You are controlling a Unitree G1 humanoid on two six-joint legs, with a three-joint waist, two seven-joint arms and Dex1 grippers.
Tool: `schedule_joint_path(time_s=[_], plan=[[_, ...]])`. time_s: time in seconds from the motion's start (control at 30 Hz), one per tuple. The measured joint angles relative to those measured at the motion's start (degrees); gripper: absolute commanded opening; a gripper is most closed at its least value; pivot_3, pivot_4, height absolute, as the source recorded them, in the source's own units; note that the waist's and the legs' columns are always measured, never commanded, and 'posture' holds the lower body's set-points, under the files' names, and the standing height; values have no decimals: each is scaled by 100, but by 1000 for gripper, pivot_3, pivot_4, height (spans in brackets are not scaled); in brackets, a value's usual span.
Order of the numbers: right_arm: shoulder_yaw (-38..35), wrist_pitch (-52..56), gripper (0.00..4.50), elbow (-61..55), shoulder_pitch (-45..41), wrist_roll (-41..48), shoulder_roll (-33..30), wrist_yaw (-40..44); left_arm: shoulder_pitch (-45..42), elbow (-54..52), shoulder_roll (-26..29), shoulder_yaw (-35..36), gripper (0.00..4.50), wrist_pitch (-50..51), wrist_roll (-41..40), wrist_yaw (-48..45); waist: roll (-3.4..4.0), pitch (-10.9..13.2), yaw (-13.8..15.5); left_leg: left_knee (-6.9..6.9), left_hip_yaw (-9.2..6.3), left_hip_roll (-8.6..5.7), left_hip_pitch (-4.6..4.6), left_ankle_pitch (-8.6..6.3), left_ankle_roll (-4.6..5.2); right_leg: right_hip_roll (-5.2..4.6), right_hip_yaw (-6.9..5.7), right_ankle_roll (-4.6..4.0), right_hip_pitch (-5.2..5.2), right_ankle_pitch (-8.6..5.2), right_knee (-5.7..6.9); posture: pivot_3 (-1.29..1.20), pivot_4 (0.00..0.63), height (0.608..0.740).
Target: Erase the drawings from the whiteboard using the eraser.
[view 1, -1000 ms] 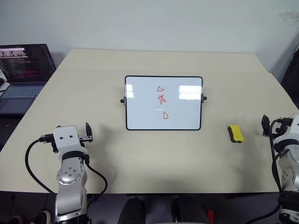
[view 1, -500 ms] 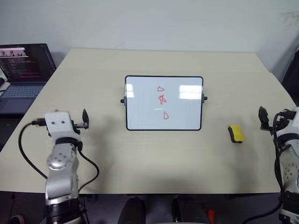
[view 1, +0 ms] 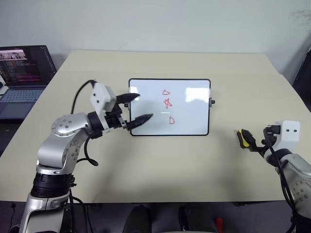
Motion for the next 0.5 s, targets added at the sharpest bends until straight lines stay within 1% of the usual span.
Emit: schedule_joint_path(time_s=[0.07,0.27,0.5], plan=[[115,0,4486,-131,-5,-123,55,-95,-190,0,-21,-223,4500,99,-22,-216,-1,1,5,1,-2,0,-2,0,0,8,0,21,0,-12,0,0,150,740],[254,82,4486,-166,-44,-321,80,-161,-431,-1,-72,-818,4500,154,-25,-886,-1,1,2,1,1,-2,-8,-1,1,16,3,21,-4,-12,-3,0,150,740],[432,35,4486,284,-136,-607,22,-39,-628,7,-117,-861,4500,136,-17,-1066,0,2,3,1,-1,-1,-10,-1,2,26,3,22,-6,-13,-3,0,150,740]])
